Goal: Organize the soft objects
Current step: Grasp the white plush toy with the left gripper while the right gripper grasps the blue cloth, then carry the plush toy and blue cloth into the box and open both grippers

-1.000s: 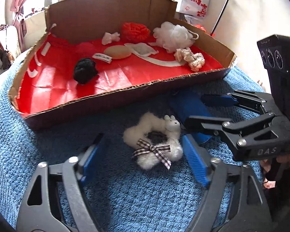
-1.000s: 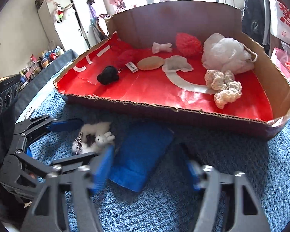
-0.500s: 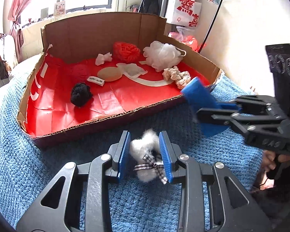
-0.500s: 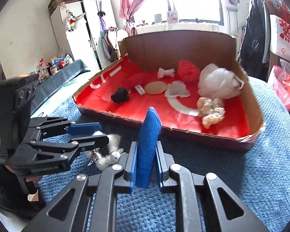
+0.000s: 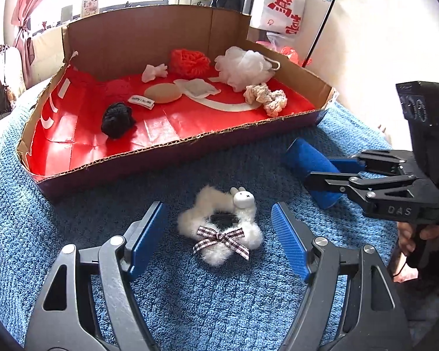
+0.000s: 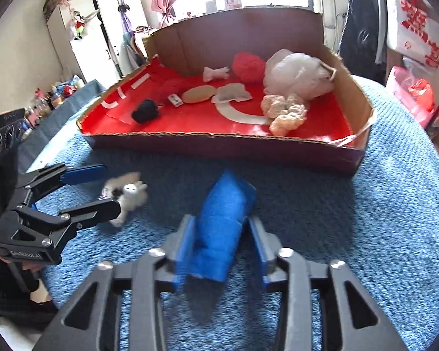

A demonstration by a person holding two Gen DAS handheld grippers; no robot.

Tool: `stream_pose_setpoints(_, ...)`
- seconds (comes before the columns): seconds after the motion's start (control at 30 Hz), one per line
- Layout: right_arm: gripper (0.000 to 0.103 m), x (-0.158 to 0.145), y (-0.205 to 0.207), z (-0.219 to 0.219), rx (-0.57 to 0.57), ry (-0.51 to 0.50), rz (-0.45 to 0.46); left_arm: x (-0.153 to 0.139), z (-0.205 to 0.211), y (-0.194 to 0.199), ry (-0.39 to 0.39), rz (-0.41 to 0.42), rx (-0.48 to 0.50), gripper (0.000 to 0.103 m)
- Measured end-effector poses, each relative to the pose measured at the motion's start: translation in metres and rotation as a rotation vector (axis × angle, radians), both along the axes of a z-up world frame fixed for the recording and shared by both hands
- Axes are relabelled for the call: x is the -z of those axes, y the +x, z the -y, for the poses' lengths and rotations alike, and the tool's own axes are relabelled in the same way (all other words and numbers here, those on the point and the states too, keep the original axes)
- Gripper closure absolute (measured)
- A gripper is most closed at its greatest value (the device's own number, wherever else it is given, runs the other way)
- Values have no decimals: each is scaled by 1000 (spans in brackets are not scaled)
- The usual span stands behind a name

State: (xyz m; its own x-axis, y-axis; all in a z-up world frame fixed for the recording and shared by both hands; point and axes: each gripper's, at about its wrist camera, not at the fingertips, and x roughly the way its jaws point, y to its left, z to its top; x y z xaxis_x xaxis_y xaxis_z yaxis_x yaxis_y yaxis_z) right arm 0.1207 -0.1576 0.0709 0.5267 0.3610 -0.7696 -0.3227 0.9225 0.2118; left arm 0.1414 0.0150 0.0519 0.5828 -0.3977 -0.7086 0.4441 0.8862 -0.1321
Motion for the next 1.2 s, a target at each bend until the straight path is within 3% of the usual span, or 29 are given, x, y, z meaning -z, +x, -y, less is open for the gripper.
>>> stream_pose_setpoints(0.1,38,-1,-3,-1,20,-46,36,3,4,1,28,-5,-6,29)
stream_pose_setpoints(0.37,37,7,-7,-15,65,-153,103,12,17,4,121,10,-41,30)
stream_pose_setpoints(0.4,39,8,-8,-17,72,-166,116,13,18,5,138,9,-53,33)
stream_pose_setpoints(0.43,42,8,-9,-19,73,-175,127,14,19,7,152,8,-66,44)
stream_pose_setpoints(0.47,55,8,-10,-20,64,-181,134,15,19,7,155,6,-69,48)
stream_pose_setpoints(0.5,65,8,-11,-21,59,-178,138,15,20,7,157,9,-68,48)
stream_pose_setpoints(0.6,78,6,-12,-19,44,-147,137,13,20,4,156,24,-64,48)
stream_pose_setpoints(1.0,82,-17,-14,-14,26,-40,189,-10,15,-5,99,79,-54,48)
stream_pose_setpoints(1.2,82,-44,15,-17,0,15,228,-39,9,6,52,122,-41,48)
